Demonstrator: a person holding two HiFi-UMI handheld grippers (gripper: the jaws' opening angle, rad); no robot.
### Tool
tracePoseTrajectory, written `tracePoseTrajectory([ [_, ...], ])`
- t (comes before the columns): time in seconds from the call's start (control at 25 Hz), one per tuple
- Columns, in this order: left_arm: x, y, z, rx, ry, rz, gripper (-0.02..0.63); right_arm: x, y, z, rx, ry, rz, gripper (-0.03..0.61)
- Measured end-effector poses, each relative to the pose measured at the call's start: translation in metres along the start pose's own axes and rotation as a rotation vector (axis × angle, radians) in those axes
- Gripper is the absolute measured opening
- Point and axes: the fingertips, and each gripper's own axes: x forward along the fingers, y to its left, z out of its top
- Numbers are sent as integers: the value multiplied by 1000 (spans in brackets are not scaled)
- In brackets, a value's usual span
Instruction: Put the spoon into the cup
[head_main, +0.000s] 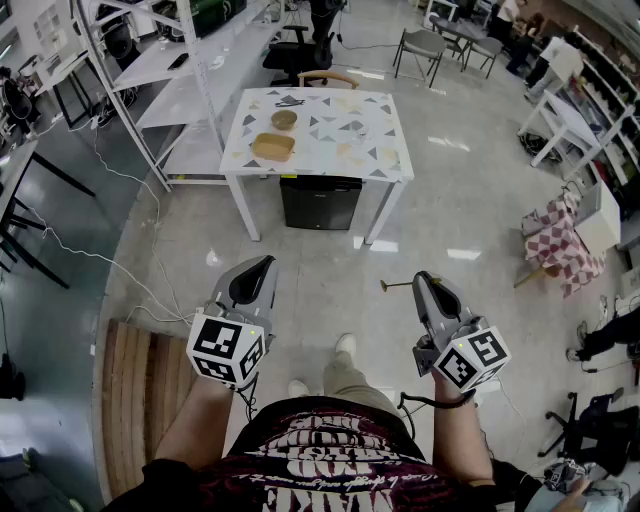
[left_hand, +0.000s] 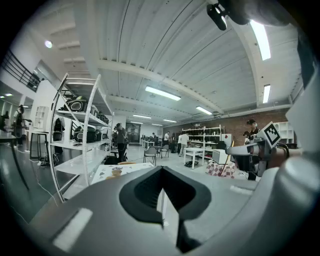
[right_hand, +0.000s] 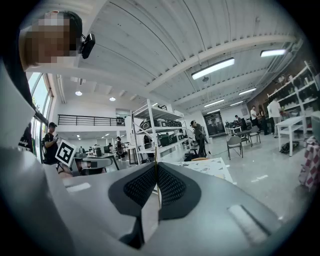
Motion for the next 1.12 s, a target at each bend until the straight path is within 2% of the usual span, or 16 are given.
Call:
tracePoseTrajectory([
  [0.16, -15, -3, -2, 5, 5, 7, 0, -5, 9, 7, 0, -15, 15, 32],
  [0.52, -36, 6, 1, 32, 14, 17, 0, -18, 16, 10, 14, -38, -7, 32],
  [0.8, -11, 18, 1, 14, 4, 18, 0, -5, -1, 13, 15, -19, -9, 32],
  [1.12, 38, 31, 1, 16, 23, 9, 0, 38, -34, 17, 44, -12, 17, 32],
])
